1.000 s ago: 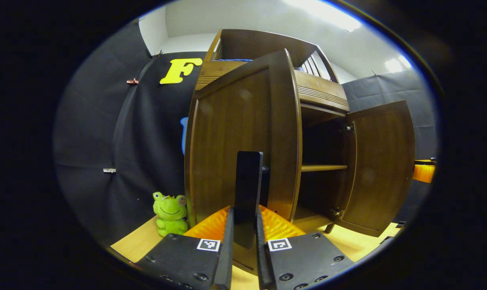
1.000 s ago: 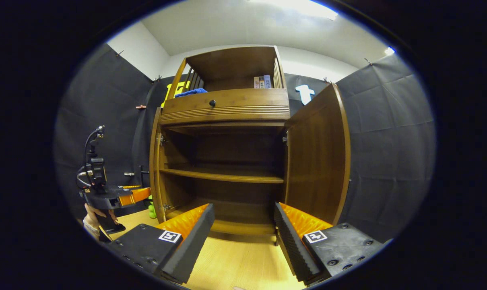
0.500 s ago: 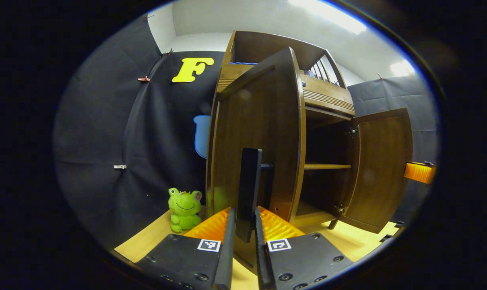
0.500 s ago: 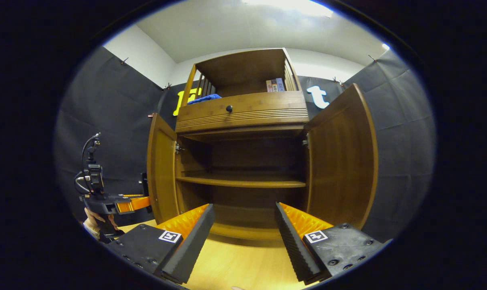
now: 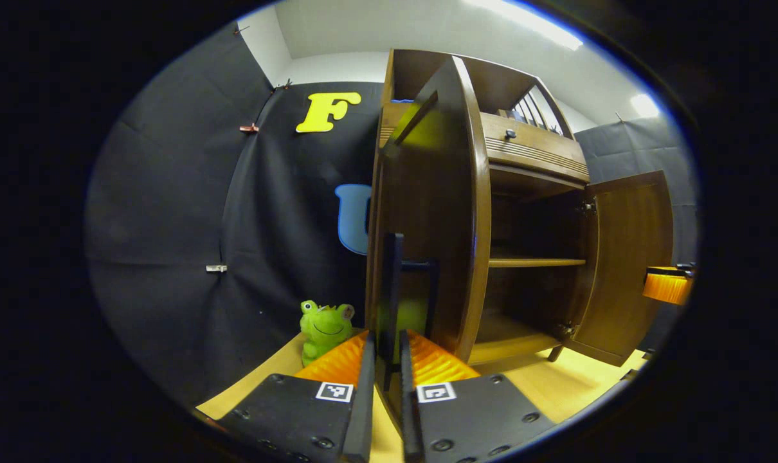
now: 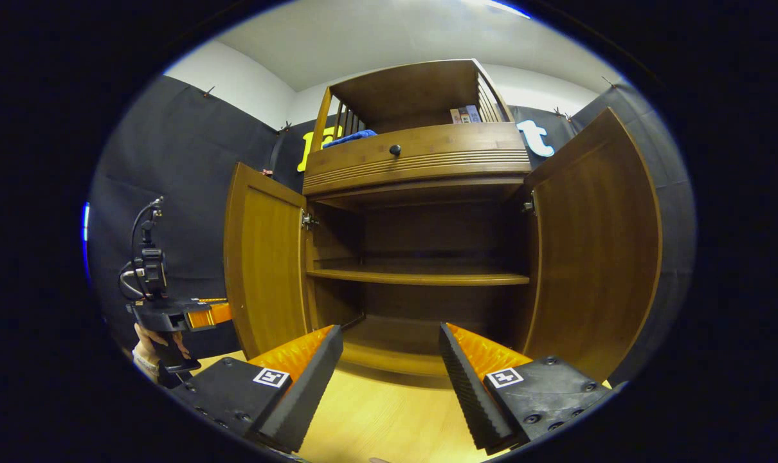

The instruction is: Open the right door of the double-door shoe cabinet with the right hand, and open the left door with the left hand.

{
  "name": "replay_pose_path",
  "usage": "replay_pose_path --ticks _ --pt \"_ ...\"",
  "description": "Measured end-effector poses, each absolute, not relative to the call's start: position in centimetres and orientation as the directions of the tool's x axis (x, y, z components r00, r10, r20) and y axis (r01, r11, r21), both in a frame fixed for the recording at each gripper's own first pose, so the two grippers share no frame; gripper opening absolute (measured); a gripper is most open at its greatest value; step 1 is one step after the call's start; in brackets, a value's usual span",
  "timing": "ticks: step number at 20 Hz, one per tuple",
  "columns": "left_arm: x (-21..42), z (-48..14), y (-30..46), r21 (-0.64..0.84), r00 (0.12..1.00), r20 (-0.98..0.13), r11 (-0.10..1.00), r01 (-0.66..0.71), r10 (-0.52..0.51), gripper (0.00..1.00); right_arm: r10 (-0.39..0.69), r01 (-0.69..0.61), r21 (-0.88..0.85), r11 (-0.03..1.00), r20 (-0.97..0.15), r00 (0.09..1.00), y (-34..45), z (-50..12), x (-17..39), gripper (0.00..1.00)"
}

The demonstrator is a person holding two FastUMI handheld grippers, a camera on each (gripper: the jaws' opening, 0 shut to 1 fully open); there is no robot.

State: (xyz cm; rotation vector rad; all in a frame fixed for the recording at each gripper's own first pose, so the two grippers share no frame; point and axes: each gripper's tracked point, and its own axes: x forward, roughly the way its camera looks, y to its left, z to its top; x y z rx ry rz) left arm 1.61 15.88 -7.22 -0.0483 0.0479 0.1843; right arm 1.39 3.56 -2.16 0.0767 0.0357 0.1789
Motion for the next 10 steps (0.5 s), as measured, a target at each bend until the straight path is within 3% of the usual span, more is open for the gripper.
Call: replay_pose_path --ticks 2,10 --pt "1.9 -7.4 17.2 -0.068 0.980 -0.060 0.979 -0.194 0.190 0.19 0.183 -0.181 0.071 0.981 -0.022 0.983 4.3 -2.2 1.7 0.95" --pt "1.0 -7.3 19.0 -0.058 0.980 -0.044 0.979 -0.195 0.193 0.19 0.252 -0.250 0.051 0.967 -0.021 0.968 8.4 -3.3 3.6 0.94"
